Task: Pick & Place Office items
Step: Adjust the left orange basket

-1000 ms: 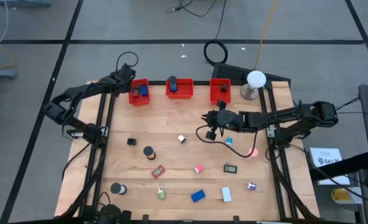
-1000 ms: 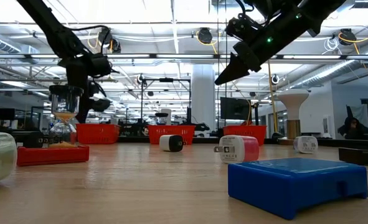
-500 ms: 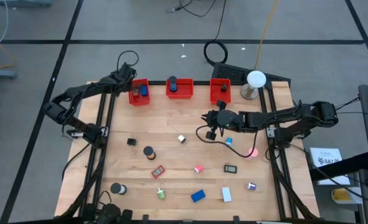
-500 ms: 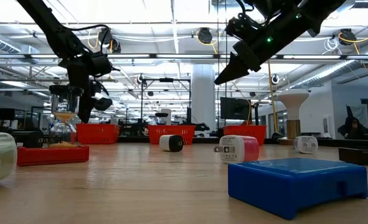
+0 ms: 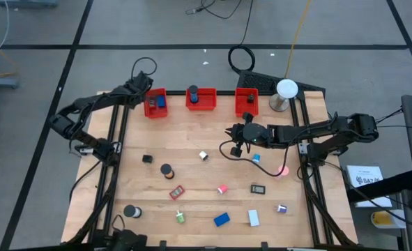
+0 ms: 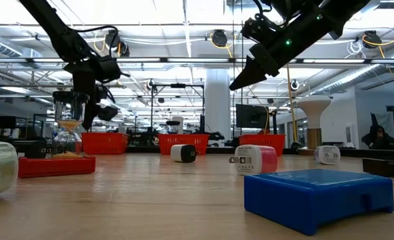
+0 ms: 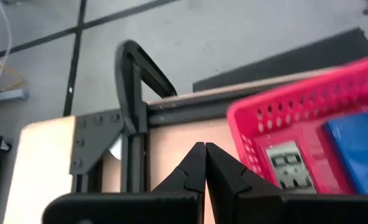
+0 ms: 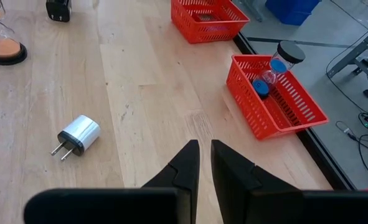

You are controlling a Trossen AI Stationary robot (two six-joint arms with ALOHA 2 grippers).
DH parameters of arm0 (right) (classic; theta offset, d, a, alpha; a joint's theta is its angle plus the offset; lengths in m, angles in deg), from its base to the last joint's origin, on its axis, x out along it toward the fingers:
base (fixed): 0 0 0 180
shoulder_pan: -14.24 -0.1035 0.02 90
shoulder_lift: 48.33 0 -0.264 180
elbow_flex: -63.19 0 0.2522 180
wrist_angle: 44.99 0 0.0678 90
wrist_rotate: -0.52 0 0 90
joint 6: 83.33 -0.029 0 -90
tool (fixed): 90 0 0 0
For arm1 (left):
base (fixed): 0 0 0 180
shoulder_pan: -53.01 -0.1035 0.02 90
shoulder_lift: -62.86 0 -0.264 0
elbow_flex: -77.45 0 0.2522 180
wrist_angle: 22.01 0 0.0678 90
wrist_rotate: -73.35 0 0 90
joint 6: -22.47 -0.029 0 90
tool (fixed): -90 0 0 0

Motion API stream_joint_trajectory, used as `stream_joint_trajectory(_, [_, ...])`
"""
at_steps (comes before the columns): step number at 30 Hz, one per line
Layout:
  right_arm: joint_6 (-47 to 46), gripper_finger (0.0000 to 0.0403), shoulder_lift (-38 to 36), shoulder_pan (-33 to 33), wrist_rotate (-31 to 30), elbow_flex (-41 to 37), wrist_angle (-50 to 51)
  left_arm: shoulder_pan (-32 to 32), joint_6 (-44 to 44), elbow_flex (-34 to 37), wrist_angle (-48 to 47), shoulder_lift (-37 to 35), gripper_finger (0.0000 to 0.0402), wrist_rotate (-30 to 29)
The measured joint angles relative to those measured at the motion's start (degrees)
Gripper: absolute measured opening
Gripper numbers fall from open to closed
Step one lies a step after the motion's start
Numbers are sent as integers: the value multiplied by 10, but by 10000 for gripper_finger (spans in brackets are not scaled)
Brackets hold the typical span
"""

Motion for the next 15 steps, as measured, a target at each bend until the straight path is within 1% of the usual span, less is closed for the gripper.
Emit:
stream_joint_trajectory(4, [0, 34, 0, 0, 0, 0, -5, 7, 10, 0, -9, 24, 7, 4])
stream_joint_trajectory(8, [0, 34, 0, 0, 0, 0, -4, 21, 17, 0, 14, 43, 7, 0])
stream_joint_trajectory(15, [0, 34, 0, -1, 0, 0, -4, 26, 16, 0, 26, 45, 7, 0])
